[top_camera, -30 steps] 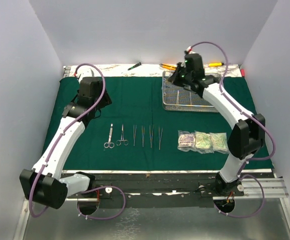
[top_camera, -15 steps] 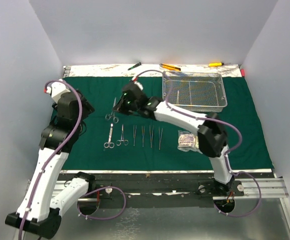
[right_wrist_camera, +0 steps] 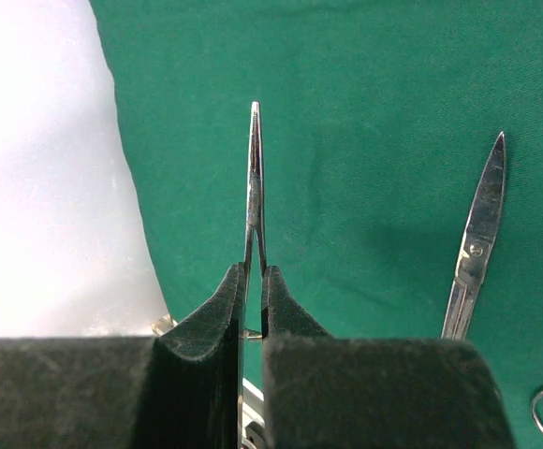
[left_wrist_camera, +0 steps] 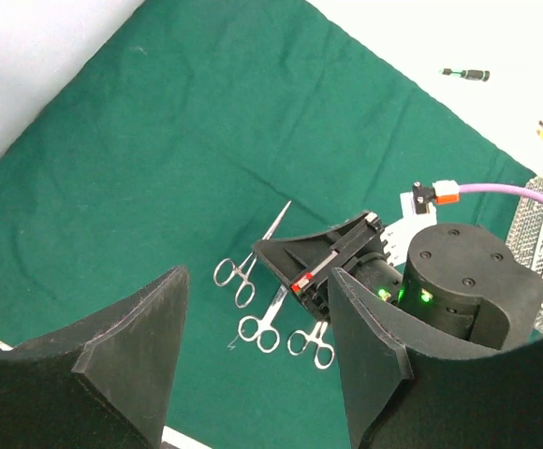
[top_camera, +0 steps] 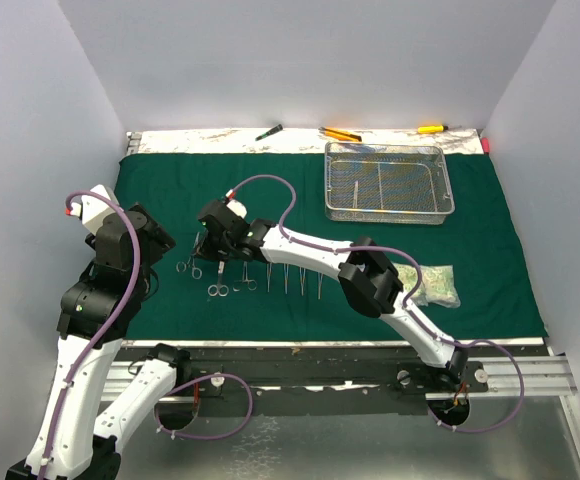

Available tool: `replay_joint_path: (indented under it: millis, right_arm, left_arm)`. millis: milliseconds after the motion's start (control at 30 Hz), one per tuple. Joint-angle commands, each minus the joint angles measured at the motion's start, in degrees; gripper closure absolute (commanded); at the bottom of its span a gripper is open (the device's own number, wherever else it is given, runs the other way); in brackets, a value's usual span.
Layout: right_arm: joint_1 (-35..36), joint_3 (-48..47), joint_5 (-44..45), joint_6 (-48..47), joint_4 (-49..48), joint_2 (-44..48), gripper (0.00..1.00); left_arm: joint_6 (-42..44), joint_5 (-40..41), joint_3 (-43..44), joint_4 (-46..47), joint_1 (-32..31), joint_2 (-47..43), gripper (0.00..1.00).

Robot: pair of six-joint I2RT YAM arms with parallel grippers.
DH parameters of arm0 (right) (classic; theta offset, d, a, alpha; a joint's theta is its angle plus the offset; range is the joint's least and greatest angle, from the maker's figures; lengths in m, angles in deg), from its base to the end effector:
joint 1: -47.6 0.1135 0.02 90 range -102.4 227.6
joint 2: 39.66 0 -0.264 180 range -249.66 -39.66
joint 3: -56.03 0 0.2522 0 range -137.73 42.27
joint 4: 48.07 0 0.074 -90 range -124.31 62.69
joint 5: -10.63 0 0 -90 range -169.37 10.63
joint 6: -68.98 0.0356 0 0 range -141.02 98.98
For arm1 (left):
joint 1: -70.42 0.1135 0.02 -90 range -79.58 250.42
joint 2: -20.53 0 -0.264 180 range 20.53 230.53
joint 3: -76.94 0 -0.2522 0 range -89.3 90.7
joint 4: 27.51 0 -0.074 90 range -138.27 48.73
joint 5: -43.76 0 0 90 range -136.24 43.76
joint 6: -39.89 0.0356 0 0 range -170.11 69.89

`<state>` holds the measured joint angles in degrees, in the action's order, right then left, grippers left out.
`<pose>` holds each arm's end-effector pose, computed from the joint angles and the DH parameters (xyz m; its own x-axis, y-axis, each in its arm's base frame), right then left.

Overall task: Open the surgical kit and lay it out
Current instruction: Place the medical item in the surgical kit.

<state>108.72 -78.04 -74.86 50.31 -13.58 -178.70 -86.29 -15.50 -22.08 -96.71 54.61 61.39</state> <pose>0.2706 0.4848 0.1951 -0.8975 0.3284 -0.2945 0.0207 0.6984 0.7154 0.1056 -0.0110 0.3979 -0.2620 -0.4531 -0.8521 -0.4340 0.8439 -0.3154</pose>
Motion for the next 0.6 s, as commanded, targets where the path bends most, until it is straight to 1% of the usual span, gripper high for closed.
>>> replay_joint_path:
  millis: [0, 167, 333, 433, 567]
  right_arm:
    - [0.7, -2.8, -1.9, 2.6, 1.5, -3.0, 0.98]
    - [1.3, -2.8, -4.0, 5.2, 2.6, -5.2, 0.97]
    - [1.6, -5.9, -6.4, 4.7, 5.0, -8.2, 0.97]
    - [1.6, -6.0, -6.7, 4.7, 5.9, -8.8, 0.96]
    - [1.6, -6.8, -5.7, 3.5, 7.5, -9.1, 0.90]
  left_arm:
    - [-0.4, 0.6, 0.0, -2.9, 0.2, -0.6, 0.37]
    - [-0.5, 0.1, -0.5, -3.6, 0.2, -1.1, 0.37]
    - [-0.5, -0.2, -0.8, -3.8, 0.1, -1.3, 0.37]
    - [-0.7, -0.2, -0.8, -3.8, 0.1, -1.3, 0.37]
    - [-0.6, -0.2, -0.9, -3.8, 0.2, -1.1, 0.37]
